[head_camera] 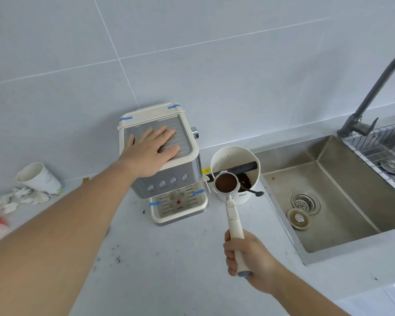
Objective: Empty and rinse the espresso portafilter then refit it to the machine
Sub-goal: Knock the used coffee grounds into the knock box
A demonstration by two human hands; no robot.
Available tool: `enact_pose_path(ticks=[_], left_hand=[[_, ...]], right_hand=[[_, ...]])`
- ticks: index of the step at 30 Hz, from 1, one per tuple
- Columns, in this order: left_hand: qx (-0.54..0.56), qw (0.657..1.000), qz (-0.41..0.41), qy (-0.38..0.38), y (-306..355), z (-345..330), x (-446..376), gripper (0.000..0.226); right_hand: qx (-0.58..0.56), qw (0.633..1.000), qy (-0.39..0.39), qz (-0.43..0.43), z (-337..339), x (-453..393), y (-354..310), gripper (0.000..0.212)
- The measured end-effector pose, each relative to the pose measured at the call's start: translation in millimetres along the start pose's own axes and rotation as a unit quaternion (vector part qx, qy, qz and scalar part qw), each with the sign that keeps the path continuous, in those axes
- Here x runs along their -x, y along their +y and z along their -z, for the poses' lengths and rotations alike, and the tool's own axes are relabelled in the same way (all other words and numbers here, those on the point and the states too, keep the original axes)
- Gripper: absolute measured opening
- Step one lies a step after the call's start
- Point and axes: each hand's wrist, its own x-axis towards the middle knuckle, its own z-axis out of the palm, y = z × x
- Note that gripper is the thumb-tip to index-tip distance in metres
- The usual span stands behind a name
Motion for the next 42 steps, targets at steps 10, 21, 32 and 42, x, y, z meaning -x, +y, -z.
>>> enact_pose_path(ticks=[10, 21, 32, 42], left_hand=[[0.04, 0.998, 0.013, 0.04, 5, -3, -4, 0.06], [0.11, 0.988, -0.023, 0.105, 6, -8, -16, 0.06], [0.124, 0.986, -0.023, 0.112, 6, -8, -14, 0.054], [0.126, 0.985, -0.021, 0.114, 7, -8, -14, 0.053]], right_hand=[[-0.015, 0.998, 0.009, 0.063, 36, -12, -61, 0.028], [-0.023, 0.993, 0.056, 0.096, 50, -36, -94, 0.02], [0.011, 0.986, 0.142, 0.089, 33, -67, -73, 0.02], [0.26, 0.916, 0.261, 0.156, 35, -79, -68, 0.015]])
